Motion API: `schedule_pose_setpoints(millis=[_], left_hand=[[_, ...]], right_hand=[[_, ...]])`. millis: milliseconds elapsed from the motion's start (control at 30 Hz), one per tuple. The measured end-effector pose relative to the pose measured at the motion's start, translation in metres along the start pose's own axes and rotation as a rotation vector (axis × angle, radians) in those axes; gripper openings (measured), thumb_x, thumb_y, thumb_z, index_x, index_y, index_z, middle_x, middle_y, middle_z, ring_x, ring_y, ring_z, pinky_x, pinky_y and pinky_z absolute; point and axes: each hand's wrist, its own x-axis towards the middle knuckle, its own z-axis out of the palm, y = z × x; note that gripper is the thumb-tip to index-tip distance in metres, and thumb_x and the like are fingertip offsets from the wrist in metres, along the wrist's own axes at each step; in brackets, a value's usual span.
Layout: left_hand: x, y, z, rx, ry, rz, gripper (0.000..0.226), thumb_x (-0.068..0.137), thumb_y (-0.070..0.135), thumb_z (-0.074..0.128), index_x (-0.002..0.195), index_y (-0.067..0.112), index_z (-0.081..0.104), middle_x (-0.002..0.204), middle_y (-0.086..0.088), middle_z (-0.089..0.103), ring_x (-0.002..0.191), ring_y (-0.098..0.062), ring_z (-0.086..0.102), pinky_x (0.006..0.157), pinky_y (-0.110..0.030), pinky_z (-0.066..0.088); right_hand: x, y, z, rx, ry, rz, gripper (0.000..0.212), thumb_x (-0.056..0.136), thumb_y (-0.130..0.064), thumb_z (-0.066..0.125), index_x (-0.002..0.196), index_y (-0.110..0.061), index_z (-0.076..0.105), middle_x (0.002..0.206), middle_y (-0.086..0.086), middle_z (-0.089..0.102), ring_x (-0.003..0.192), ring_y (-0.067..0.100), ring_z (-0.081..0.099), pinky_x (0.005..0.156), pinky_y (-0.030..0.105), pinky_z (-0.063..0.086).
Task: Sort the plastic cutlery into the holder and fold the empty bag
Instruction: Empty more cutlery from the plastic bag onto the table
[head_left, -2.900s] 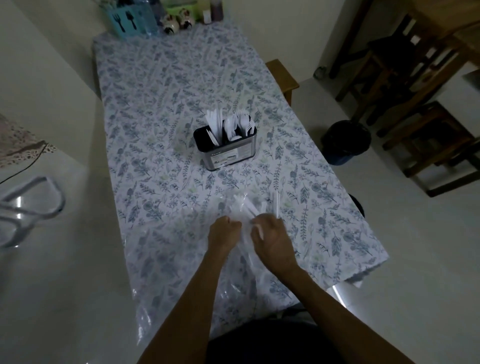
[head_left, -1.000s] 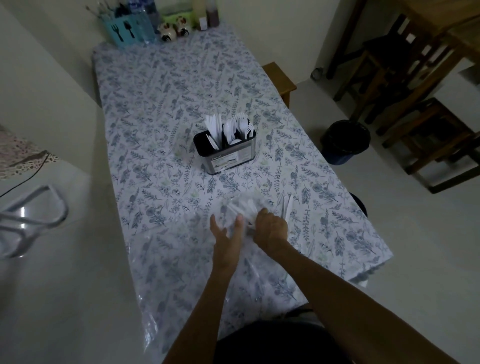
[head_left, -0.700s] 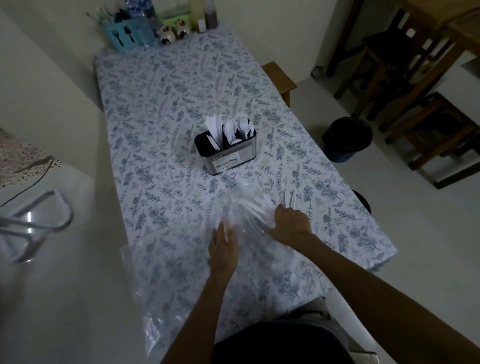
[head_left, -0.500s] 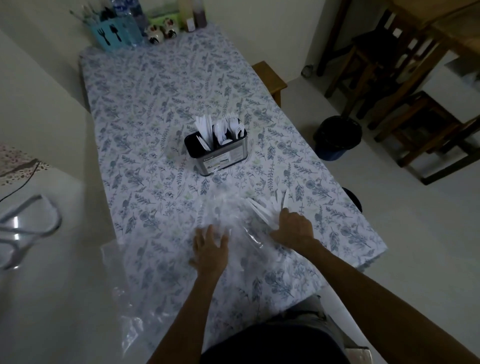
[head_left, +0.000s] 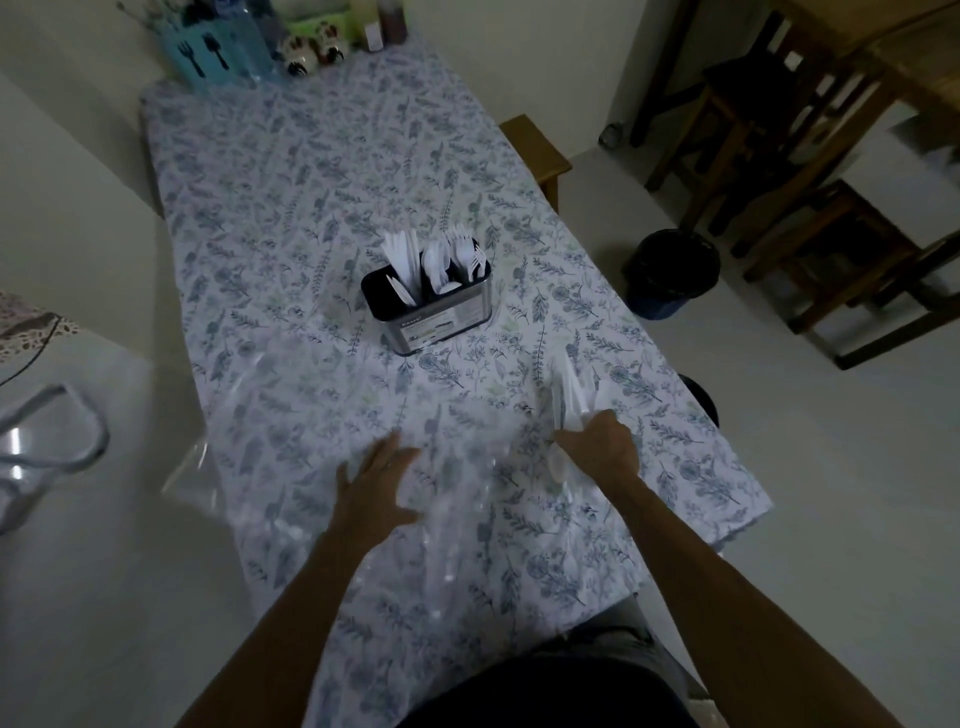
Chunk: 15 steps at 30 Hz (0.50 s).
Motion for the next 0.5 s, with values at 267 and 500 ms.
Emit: schedule_pose_setpoints(millis=[267, 500], left_hand=[[0.023, -0.04, -0.029, 0.098, -0.099, 0.221, 0.065, 0.089, 0.011, 0.063, 0.145, 0.041, 0.05, 0.17, 0.016, 0.004, 0.158, -0.016, 0.001, 0.12, -0.064, 0.02], [0.005, -0.036, -0.011, -0.036, 0.037, 0.12, 0.032, 0.085, 0.063, 0.069, 0.106, 0.04, 0.06, 0.169, 0.021, 0.011, 0.159, -0.02, -0.002, 0.117, -0.071, 0.001]], right_hand=[[-0.002, 0.003, 0.012, -0.08, 0.028, 0.023, 0.072, 0.085, -0.04, 0.072, 0.135, -0.002, 0.037, 0.125, 0.02, 0.06, 0.113, 0.04, 0.061, 0.087, 0.043, 0.051], [-0.006, -0.017, 0.026, -0.27, 0.135, -0.026, 0.101, 0.078, -0.072, 0.064, 0.145, -0.006, 0.027, 0.132, 0.018, 0.044, 0.118, 0.038, 0.05, 0.088, 0.047, 0.05]])
